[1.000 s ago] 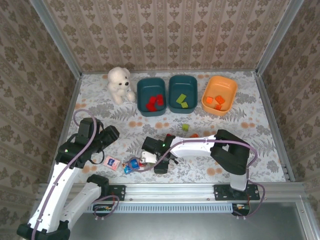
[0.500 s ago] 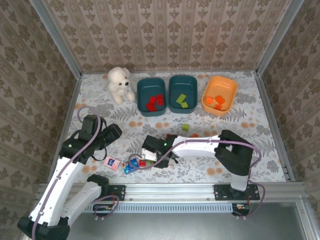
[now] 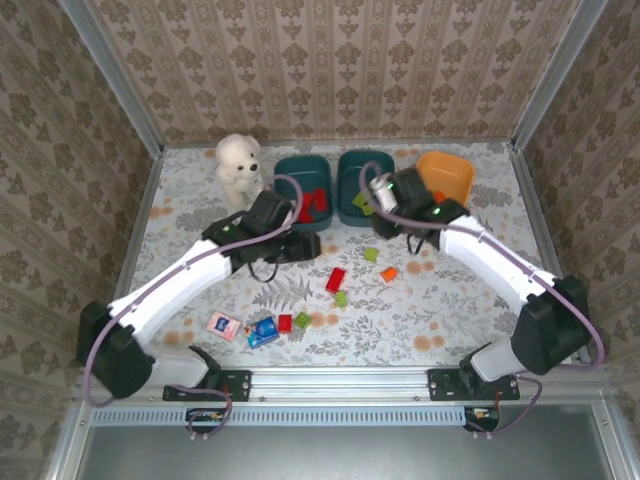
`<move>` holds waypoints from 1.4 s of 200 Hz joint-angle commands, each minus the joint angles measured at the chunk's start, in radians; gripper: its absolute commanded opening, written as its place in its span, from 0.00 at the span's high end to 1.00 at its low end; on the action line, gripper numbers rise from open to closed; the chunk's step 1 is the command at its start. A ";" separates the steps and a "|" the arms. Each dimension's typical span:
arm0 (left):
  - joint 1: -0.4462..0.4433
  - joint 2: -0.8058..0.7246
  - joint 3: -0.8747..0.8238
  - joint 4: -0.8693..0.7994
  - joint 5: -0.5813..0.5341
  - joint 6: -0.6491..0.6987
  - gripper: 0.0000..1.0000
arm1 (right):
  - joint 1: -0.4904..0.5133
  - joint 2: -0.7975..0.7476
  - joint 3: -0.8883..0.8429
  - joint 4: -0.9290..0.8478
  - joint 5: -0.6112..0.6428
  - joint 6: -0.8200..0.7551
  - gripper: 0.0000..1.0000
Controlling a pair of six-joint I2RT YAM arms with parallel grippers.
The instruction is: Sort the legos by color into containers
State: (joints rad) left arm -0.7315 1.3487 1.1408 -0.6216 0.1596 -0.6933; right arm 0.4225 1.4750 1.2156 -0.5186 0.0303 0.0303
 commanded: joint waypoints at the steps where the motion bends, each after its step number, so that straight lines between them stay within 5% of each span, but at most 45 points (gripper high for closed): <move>1: -0.019 0.087 0.100 0.059 0.085 0.094 0.33 | -0.149 0.096 0.086 0.046 -0.007 0.162 0.84; 60: -0.026 0.271 0.274 0.056 0.139 0.154 0.33 | -0.389 0.511 0.435 0.090 0.009 0.368 0.83; 138: -0.027 0.328 0.329 0.034 0.113 0.176 0.34 | -0.413 0.871 0.794 -0.013 -0.001 0.445 0.79; 192: -0.028 0.339 0.330 0.014 0.097 0.193 0.34 | -0.417 0.916 0.816 -0.097 0.018 0.476 0.72; 237: -0.036 0.337 0.331 -0.018 0.092 0.225 0.34 | -0.418 0.860 0.811 -0.107 0.041 0.466 0.43; 280: -0.073 0.312 0.316 -0.124 0.080 0.295 0.35 | -0.402 0.702 0.799 -0.095 0.049 0.426 0.34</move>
State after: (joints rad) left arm -0.7792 1.6825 1.4471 -0.6495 0.2539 -0.4660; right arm 0.0055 2.3417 1.9972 -0.6048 0.0502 0.4877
